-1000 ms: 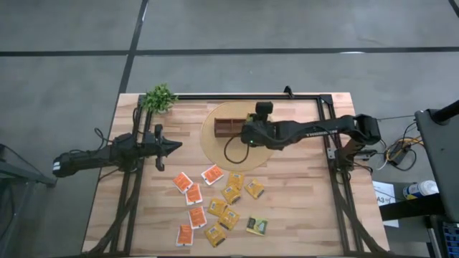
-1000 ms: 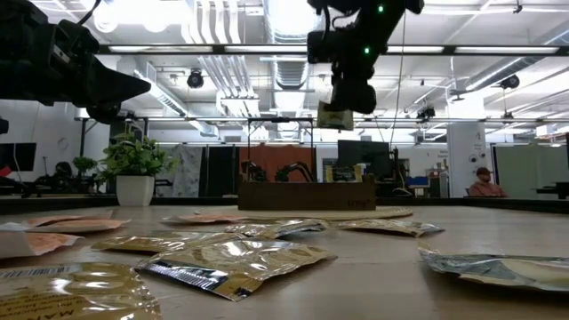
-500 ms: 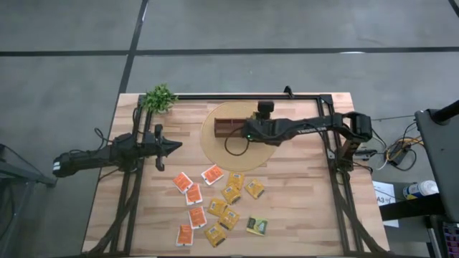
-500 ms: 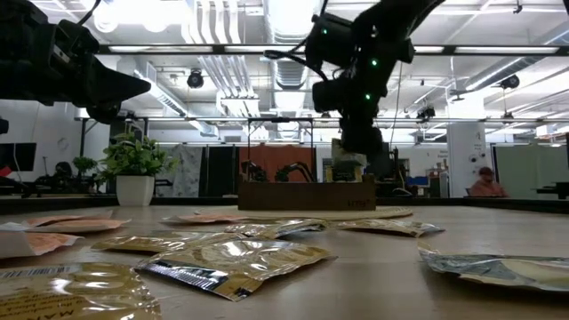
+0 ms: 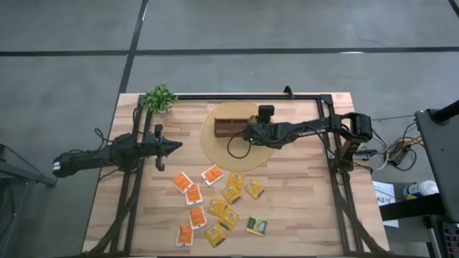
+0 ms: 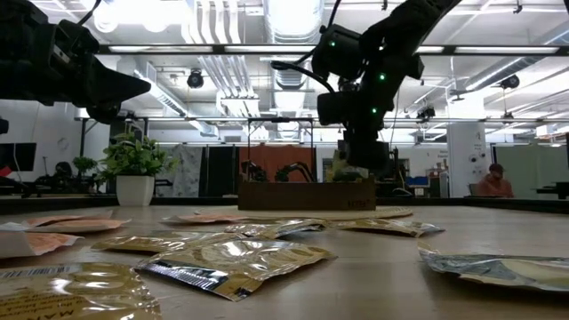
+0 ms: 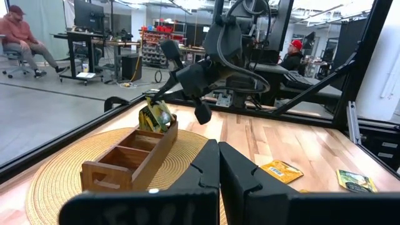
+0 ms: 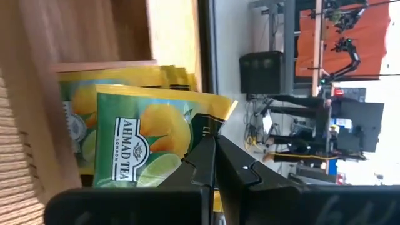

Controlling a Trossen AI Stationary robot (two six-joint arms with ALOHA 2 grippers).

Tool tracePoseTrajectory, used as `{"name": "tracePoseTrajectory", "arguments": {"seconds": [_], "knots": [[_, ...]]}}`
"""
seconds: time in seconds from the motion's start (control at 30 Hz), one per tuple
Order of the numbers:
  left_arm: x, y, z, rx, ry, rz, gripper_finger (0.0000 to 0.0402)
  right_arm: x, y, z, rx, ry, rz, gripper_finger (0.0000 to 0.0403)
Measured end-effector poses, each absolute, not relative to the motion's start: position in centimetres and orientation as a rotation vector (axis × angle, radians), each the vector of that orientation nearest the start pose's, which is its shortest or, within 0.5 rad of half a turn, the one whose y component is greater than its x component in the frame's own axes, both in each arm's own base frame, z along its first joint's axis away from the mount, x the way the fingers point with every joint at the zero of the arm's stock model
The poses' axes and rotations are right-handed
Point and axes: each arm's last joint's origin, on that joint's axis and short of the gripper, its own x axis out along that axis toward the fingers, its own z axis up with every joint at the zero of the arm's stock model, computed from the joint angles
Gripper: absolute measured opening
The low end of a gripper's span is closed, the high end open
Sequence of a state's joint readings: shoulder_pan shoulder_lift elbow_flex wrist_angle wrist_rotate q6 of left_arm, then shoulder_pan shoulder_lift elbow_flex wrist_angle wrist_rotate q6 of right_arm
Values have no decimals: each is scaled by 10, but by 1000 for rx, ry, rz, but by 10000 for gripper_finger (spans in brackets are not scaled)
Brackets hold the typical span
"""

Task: Pick & Place Tea
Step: Put the right yellow tea bag into the right section of the wooden organizer

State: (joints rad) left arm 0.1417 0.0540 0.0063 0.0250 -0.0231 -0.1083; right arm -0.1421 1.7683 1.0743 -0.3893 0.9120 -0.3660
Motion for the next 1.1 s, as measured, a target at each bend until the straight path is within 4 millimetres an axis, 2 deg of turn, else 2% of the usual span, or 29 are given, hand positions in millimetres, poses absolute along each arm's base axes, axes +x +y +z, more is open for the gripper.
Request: {"name": "tracePoseTrajectory", "arguments": {"seconds": [0.6,0.9,1.1], "knots": [[100,15,164,-109,14,165,0,331,-69,169,-699,1212,-672,10],[100,15,164,-109,14,166,0,331,-71,169,-743,1191,-766,54],[100,15,164,-109,14,166,0,333,-71,171,-750,1173,-768,72]]}}
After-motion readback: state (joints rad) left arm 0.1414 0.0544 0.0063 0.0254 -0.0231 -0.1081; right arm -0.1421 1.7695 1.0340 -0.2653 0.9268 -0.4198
